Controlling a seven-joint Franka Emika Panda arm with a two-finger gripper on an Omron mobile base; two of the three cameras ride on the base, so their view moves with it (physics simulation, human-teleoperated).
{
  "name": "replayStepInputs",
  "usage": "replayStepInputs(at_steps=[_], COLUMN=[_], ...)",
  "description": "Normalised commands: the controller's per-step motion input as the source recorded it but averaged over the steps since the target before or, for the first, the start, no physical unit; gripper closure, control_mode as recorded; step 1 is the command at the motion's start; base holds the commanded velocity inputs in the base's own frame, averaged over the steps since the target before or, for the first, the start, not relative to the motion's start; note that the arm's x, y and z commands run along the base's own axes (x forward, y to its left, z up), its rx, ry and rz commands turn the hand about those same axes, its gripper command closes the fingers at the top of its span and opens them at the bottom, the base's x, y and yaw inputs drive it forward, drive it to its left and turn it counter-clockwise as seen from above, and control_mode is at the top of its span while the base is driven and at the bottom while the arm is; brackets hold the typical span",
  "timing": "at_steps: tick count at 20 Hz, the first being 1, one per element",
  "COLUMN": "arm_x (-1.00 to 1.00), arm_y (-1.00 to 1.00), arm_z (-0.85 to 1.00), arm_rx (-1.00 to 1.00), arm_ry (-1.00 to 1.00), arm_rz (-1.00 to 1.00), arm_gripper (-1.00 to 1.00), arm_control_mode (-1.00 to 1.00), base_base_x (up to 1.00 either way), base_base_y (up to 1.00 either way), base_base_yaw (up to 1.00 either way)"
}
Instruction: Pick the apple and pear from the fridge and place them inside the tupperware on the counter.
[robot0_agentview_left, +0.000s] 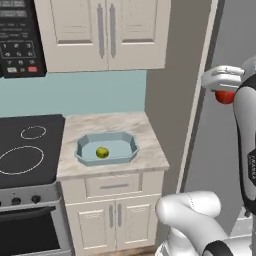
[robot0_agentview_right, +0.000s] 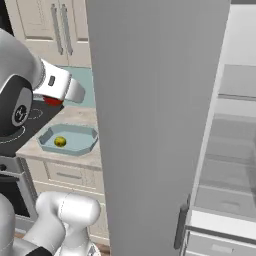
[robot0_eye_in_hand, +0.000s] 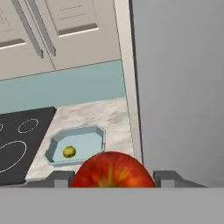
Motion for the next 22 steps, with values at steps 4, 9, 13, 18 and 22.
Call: replayStepInputs(at_steps=[4, 9, 13, 18, 22], arm_x=[0.0, 0.0, 0.0, 0.0, 0.0], arm_y=[0.0, 0.0, 0.0, 0.0, 0.0], arm_z=[0.0, 0.0, 0.0, 0.0, 0.0], arm_rx=[0.0, 0.0, 0.0, 0.0, 0.0], arm_ry=[0.0, 0.0, 0.0, 0.0, 0.0], arm_rz=[0.0, 0.0, 0.0, 0.0, 0.0], arm_gripper=[1.0, 1.0, 1.0, 1.0, 1.0], arm_control_mode=[1.0, 1.0, 1.0, 1.0, 1.0], base_base_x=[0.0, 0.23, 0.45, 0.53, 0.57], base_base_y=[1.0, 0.65, 0.42, 0.04, 0.0], base_base_yaw=[0.0, -0.01, -0.03, 0.0, 0.0])
